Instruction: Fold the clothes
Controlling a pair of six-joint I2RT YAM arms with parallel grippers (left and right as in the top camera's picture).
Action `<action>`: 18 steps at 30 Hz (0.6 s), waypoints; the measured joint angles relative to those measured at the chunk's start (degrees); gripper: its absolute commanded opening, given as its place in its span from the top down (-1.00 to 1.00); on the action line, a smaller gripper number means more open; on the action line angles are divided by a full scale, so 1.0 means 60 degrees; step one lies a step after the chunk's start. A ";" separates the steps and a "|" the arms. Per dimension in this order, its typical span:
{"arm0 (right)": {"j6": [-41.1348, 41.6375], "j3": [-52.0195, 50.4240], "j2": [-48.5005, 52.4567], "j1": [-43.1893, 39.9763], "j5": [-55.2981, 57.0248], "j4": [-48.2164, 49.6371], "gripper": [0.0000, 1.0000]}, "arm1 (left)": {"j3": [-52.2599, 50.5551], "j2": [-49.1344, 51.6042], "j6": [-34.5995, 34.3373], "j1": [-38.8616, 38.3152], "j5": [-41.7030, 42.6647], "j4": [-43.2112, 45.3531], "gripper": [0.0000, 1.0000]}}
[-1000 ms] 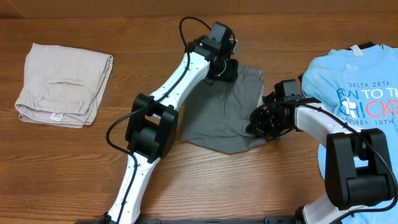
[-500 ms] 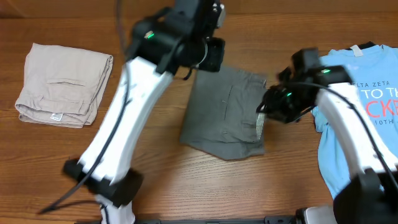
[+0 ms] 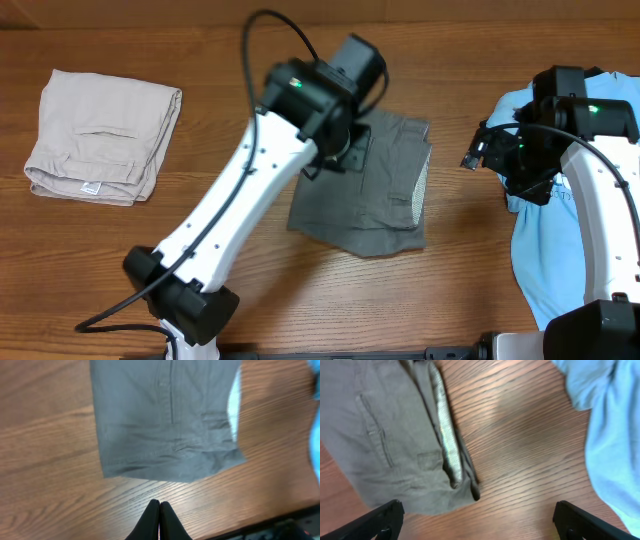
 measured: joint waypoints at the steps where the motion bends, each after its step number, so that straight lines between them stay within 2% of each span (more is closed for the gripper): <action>1: 0.0000 0.0000 0.0000 -0.0029 0.0040 0.0044 -1.00 | -0.0361 0.0000 -0.0146 -0.0084 -0.0069 0.0193 0.91; 5: -0.0004 0.0000 0.0000 -0.0025 0.0073 0.0204 -1.00 | -0.1971 0.0004 -0.0707 -0.0368 -0.0138 0.1253 0.92; 8: 0.0000 0.0000 0.0000 -0.0029 0.0087 0.0299 -1.00 | -0.3730 0.0011 -0.1027 -0.0528 0.0047 0.2812 0.92; 18: 0.0000 0.0000 0.0000 -0.0029 0.0084 0.0375 -1.00 | -0.6892 0.0095 -0.1738 -0.0619 0.0918 0.6116 0.92</action>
